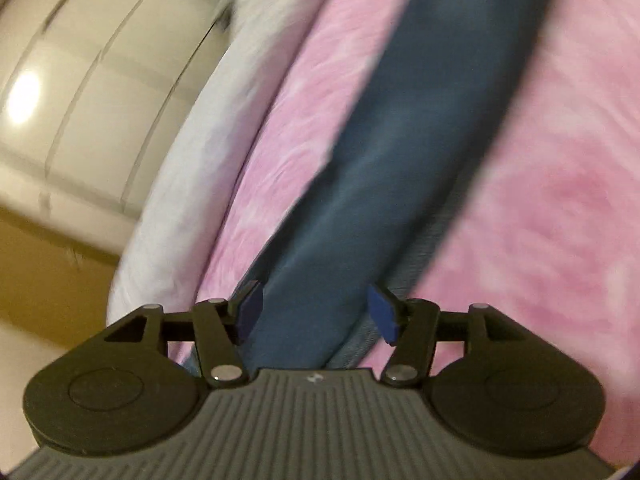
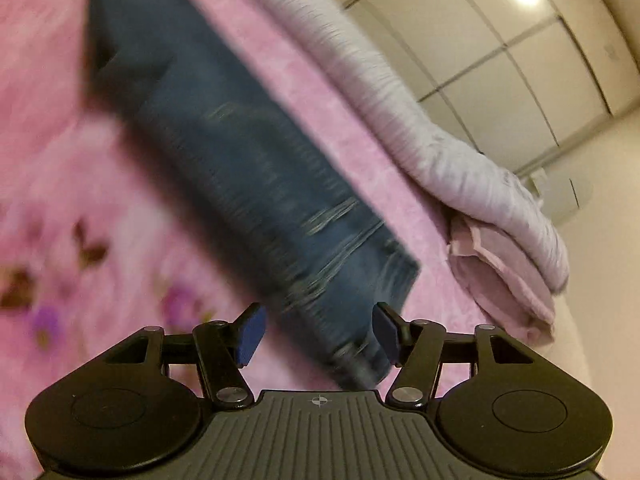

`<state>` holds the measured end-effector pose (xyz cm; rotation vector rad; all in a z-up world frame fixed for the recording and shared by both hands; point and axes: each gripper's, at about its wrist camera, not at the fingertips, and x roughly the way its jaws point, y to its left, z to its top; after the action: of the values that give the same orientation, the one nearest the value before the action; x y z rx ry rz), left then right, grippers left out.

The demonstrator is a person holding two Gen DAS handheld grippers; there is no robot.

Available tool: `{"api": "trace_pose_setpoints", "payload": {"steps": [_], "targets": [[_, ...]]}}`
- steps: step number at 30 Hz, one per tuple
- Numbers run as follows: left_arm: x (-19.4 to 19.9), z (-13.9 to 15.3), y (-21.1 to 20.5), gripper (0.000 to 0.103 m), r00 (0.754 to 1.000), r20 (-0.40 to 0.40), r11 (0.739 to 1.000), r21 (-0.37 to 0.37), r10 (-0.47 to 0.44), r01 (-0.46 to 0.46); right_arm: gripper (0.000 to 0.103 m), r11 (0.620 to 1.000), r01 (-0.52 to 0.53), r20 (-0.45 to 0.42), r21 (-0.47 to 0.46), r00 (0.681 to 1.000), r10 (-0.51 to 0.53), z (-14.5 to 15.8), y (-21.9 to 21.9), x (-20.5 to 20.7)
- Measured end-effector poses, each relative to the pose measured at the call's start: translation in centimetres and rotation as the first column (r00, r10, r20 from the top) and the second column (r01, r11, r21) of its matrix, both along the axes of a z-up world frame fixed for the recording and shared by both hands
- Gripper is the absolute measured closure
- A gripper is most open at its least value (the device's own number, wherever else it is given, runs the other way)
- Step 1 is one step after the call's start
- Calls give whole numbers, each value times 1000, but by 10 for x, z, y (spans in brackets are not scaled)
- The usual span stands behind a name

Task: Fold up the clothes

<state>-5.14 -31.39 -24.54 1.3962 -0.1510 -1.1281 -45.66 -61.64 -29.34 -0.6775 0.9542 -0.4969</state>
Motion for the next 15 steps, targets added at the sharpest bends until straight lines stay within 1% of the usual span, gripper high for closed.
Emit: {"api": "trace_pose_setpoints", "payload": {"steps": [2, 4, 5, 7, 10, 12, 13, 15], "targets": [[-9, -25, 3, 47, 993, 93, 997, 45, -67, 63, 44, 999, -19, -39, -29, 999, 18, -13, 3, 7], [-7, -46, 1, 47, 983, 152, 990, 111, -105, 89, 44, 998, -37, -66, -54, 997, 34, -24, 4, 17], [-1, -54, -1, 48, 978, 175, 987, 129, -112, 90, 44, 997, -47, -80, -67, 996, 41, -29, 4, 22], [16, -66, -5, 51, 971, 214, 987, 139, -108, 79, 44, 993, -66, -115, -101, 992, 54, -39, 1, 33], [45, -75, -15, 52, 955, 283, 989, 139, -86, 48, 44, 983, -91, -163, -160, 985, 64, -53, -1, 45], [66, -81, -18, 52, 947, 307, 987, 149, -99, 55, 44, 977, -104, -182, -189, 981, 69, -63, -5, 49], [76, -83, -20, 52, 939, 326, 986, 154, -108, 60, 44, 975, -104, -186, -198, 980, 67, -65, -8, 49], [95, -91, -25, 52, 916, 378, 984, 165, -132, 74, 44, 970, -107, -195, -219, 979, 64, -69, -12, 51]]}}
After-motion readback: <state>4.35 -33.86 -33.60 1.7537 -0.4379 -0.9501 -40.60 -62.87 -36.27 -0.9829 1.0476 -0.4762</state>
